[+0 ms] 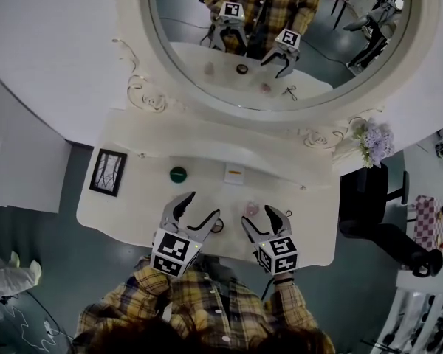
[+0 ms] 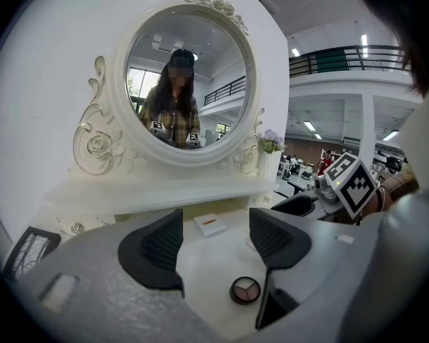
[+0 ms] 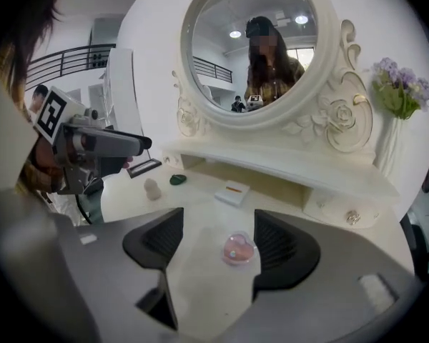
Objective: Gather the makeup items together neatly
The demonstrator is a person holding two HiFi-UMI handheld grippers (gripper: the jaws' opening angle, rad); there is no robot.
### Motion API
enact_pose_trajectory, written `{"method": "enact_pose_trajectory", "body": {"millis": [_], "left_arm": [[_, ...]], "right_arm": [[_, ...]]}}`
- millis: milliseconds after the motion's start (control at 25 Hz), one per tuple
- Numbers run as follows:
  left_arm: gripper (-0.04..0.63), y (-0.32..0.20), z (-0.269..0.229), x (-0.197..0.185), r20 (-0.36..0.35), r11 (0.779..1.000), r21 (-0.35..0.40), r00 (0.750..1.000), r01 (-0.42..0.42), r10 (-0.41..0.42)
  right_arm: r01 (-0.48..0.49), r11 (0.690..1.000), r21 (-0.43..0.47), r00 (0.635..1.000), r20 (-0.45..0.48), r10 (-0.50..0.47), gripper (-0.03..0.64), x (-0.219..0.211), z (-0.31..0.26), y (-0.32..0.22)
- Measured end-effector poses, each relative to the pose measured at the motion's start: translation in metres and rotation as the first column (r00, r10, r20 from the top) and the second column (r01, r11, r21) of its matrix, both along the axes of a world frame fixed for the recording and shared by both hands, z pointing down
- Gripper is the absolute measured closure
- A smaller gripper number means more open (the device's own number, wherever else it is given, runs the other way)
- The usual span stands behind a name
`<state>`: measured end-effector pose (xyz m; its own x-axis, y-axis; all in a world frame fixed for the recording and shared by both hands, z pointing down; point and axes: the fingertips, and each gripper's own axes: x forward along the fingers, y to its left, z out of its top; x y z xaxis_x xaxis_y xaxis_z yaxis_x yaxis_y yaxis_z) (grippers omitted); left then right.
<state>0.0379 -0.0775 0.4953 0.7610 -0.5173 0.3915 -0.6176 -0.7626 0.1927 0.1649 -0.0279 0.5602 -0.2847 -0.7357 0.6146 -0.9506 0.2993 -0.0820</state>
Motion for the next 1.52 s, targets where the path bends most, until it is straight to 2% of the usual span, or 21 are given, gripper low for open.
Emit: {"method": "enact_pose_trajectory", "body": {"millis": [400,680,1160,1520], "left_arm": [[0.313,0.008,0.012,0.005,0.007,0.999,-0.017,0.999,-0.034,0.034],[0.313,0.013,0.017,0.003,0.004,0.999,-0.031,0.999,-0.036,0.036],[0.314,0.015,0.019,-0.001,-0.001,0.999,-0.036,1.000,-0.019,0.019],[0.314,0.015,0.015,-0.007,-0.017,0.999,-0.031,1.000,0.014,-0.015]], "right_arm": [[0.010,0.987,-0.158,0.999,-0.048,-0.018,0.308,0.001,0.050,-0.009],[-0.004,0.974,-0.225,0.996,-0.091,-0.017,0.304,0.007,0.069,-0.011],[-0.029,0.956,-0.291,0.995,-0.098,0.001,0.305,0.016,0.088,-0.013],[-0.036,0.960,-0.279,0.992,-0.122,0.002,0.307,0.018,0.089,-0.013]]}}
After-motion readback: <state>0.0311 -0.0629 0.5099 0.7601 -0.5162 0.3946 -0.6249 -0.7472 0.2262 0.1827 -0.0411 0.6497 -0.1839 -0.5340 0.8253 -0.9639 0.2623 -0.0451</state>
